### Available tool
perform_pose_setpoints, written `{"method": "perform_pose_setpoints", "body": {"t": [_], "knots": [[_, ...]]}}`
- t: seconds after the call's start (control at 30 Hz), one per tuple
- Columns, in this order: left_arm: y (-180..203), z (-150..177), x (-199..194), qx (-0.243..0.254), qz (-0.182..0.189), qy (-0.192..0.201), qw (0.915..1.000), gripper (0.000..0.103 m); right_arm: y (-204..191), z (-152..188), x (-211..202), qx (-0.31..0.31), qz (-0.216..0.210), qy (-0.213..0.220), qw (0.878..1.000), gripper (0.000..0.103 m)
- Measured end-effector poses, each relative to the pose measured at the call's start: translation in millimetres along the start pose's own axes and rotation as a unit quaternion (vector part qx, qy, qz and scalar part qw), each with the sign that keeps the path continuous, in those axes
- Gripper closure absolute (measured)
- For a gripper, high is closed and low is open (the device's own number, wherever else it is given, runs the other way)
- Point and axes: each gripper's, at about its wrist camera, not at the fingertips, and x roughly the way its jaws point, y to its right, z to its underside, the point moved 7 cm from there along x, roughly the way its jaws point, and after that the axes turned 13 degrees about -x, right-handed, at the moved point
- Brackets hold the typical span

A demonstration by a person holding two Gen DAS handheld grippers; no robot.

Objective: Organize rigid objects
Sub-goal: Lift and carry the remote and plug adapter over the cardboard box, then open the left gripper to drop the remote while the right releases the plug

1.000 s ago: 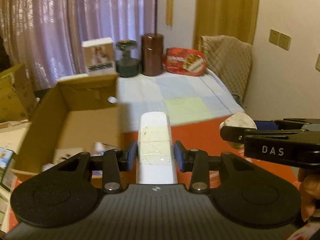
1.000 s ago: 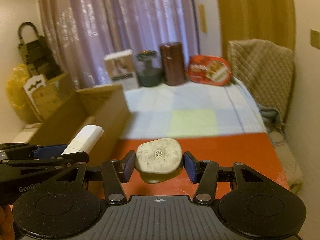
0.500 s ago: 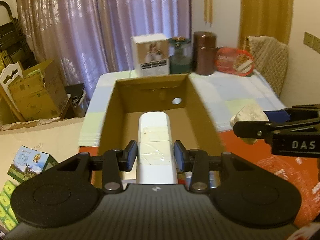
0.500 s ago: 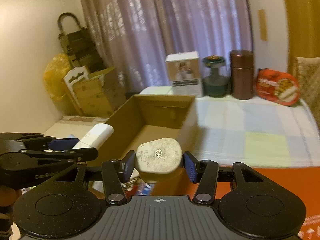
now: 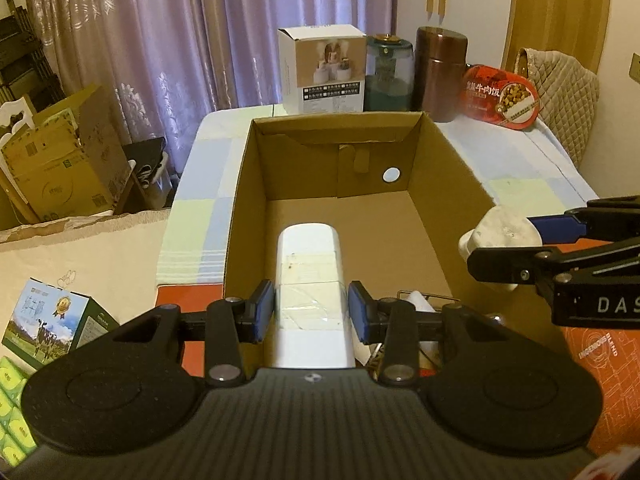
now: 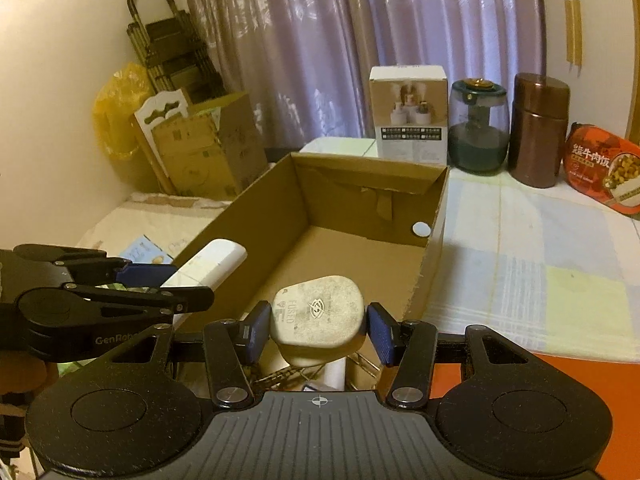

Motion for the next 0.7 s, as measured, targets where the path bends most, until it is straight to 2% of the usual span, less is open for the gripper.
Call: {"method": "perform_pose_setpoints", "body": {"t": [0.57,0.7], "knots": [[1,8,30,0.007,0.007,-0.030,0.9995,0.067,-1,8,28,-0.002,0.002,-0.019,1.000,0.054],[-1,5,26,0.004,0.003,-0.019,0.9998,0.066,-2,9,28,-0.002,0.002,-0.019,1.000,0.054]]}}
